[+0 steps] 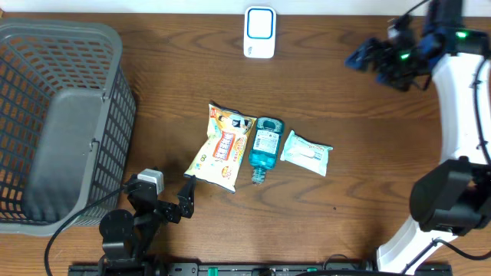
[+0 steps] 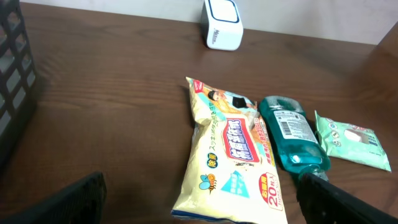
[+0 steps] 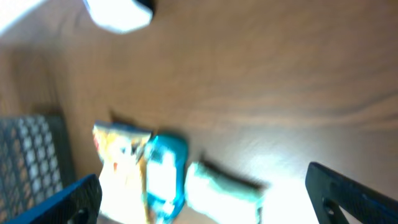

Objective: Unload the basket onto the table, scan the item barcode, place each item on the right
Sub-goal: 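Reach the right gripper toward the mint-green wipes pack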

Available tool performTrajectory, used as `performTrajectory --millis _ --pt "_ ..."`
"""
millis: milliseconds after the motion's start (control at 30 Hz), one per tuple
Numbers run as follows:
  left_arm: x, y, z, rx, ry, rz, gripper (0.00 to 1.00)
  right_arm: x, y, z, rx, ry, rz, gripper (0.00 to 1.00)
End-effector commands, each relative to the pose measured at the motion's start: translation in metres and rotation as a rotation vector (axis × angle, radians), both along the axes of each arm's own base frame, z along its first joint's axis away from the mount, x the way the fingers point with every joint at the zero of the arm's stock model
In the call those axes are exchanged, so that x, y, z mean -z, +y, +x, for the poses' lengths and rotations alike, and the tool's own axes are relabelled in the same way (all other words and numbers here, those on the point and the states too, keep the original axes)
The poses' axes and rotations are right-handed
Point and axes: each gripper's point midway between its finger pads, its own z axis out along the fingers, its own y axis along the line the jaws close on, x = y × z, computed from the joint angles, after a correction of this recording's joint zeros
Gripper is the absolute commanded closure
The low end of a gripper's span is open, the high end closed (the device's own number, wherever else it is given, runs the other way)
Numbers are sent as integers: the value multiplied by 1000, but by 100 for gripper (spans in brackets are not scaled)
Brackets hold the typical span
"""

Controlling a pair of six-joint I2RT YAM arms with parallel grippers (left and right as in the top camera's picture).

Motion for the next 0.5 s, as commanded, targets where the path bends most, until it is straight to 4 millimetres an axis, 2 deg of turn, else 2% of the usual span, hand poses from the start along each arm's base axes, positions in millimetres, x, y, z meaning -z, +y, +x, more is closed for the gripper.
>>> performTrajectory --millis 0,133,333,400,467 --pt "10 1 -1 2 24 14 2 7 21 -20 -59 74 -49 1" --pt "10 1 -1 2 24 14 2 7 14 -49 -20 167 -198 1" --pt "10 1 -1 2 24 14 2 -8 -1 -89 104 184 -375 1" --pt "10 1 -1 2 24 14 2 -7 -6 -103 161 160 -430 1" --pt "10 1 -1 1 24 14 2 3 0 -113 158 125 -430 1"
